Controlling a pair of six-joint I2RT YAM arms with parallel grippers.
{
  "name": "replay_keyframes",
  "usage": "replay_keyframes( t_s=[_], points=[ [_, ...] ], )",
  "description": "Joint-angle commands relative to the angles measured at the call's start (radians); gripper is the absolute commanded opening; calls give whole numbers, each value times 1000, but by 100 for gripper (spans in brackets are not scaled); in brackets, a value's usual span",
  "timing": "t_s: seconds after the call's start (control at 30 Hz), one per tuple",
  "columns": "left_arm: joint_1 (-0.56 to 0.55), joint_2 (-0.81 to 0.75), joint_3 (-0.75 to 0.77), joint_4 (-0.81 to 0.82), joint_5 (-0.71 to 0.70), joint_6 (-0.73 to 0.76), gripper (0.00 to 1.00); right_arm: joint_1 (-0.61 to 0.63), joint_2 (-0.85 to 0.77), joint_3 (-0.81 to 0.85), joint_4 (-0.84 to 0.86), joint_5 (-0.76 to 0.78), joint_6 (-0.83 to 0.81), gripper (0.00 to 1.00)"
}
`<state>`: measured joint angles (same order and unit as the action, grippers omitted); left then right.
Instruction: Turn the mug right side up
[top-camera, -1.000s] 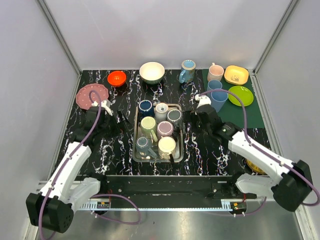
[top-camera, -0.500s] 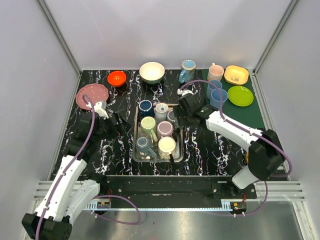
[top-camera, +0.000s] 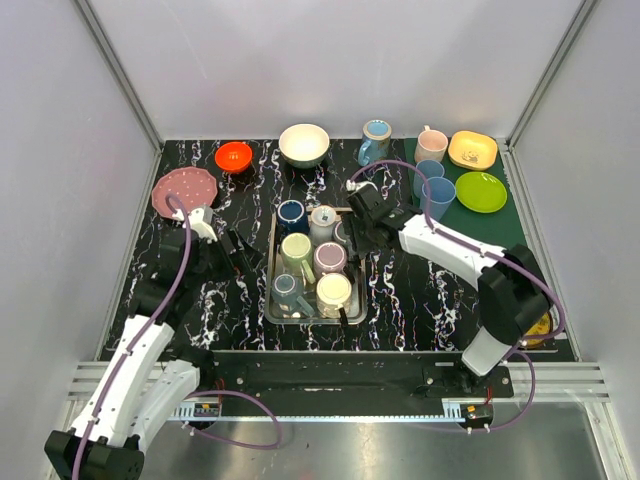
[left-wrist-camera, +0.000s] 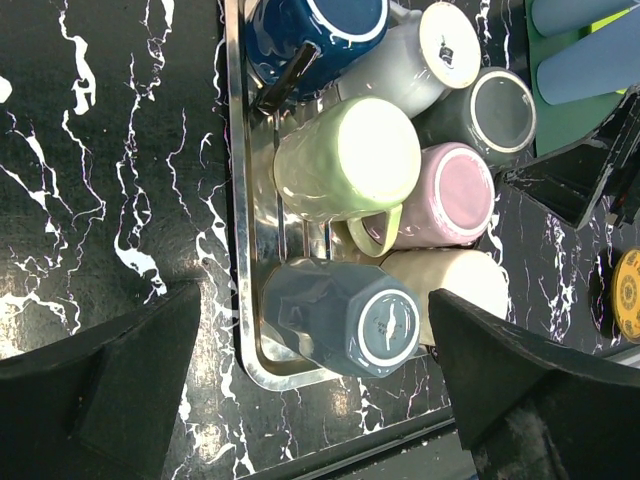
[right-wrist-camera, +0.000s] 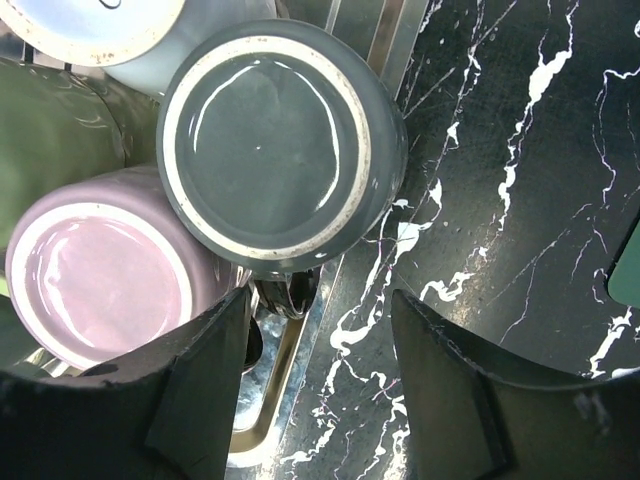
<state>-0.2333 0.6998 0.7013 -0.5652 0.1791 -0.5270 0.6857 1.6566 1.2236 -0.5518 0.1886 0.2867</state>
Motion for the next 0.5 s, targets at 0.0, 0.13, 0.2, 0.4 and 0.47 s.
replay_keyframes(
  t_s=[0.0, 0.13, 0.2, 0.4, 0.47],
  points=[
    [-1, -11, -17, 64, -1, 10, 99, 15, 28, 60, -4, -17, -14, 64],
    [-1, -8, -25, 65, 3, 5, 99, 18, 81, 79, -17, -6, -23, 62],
    [-1, -10, -25, 67, 5, 9, 99, 21, 100, 82, -19, 6, -23, 58],
    [-1, -11, -29, 71, 10, 7, 99, 29, 120, 89, -16, 49, -24, 49],
    [-1, -8, -33, 74, 10, 7, 99, 32, 127, 100, -23, 52, -30, 49]
  ],
)
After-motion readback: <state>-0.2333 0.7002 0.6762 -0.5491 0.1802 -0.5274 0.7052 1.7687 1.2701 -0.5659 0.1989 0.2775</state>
